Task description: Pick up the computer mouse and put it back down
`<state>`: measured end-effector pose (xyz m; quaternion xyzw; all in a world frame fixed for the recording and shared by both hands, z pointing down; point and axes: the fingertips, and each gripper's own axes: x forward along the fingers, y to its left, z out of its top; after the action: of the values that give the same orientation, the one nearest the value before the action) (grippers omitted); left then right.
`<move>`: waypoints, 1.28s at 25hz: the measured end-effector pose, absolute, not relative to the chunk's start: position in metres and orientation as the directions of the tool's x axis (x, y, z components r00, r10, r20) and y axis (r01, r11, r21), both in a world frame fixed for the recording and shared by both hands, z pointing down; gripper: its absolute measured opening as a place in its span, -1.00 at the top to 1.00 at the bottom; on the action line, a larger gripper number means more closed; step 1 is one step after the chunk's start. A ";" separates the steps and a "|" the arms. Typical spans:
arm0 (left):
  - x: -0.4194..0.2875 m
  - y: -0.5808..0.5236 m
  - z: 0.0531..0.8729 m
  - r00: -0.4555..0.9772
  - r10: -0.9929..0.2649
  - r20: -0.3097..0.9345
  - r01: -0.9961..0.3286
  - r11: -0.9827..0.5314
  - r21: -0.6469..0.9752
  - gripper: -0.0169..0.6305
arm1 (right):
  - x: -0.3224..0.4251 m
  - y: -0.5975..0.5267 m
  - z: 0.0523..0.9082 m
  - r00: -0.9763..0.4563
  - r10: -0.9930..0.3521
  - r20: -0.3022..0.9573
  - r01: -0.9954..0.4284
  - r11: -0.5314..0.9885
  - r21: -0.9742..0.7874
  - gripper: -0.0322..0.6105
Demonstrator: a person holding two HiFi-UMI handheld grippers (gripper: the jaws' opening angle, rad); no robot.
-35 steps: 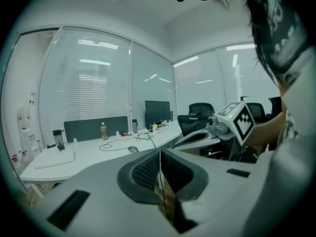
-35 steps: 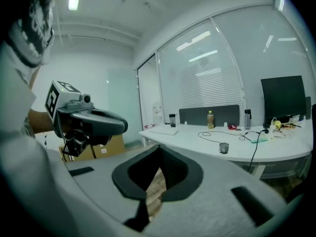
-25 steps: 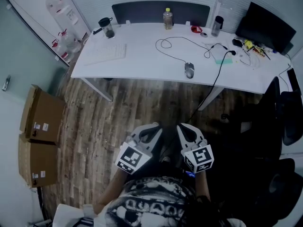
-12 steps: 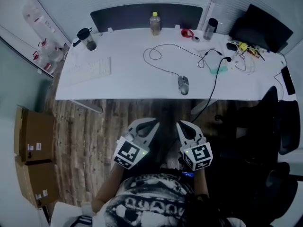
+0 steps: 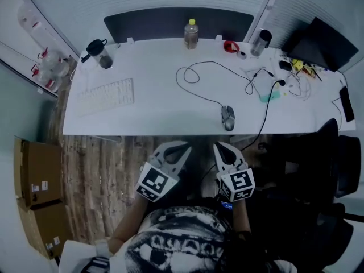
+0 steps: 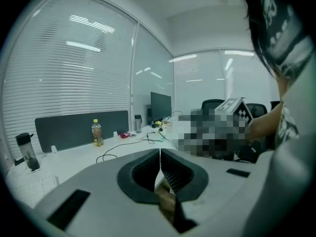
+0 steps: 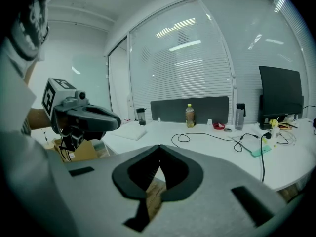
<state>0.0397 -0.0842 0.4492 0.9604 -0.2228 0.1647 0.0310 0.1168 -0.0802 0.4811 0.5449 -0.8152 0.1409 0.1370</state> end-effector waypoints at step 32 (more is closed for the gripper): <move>0.058 -0.140 0.463 0.788 -0.510 0.345 -0.549 -0.836 0.020 0.93 | 0.223 -0.186 0.617 -0.173 -0.766 0.618 -0.984 0.167 -0.068 -0.11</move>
<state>0.0578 -0.1405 0.4626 0.9437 -0.2804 0.1653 0.0595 0.2229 -0.1864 0.6167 0.6005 -0.7286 0.2361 0.2298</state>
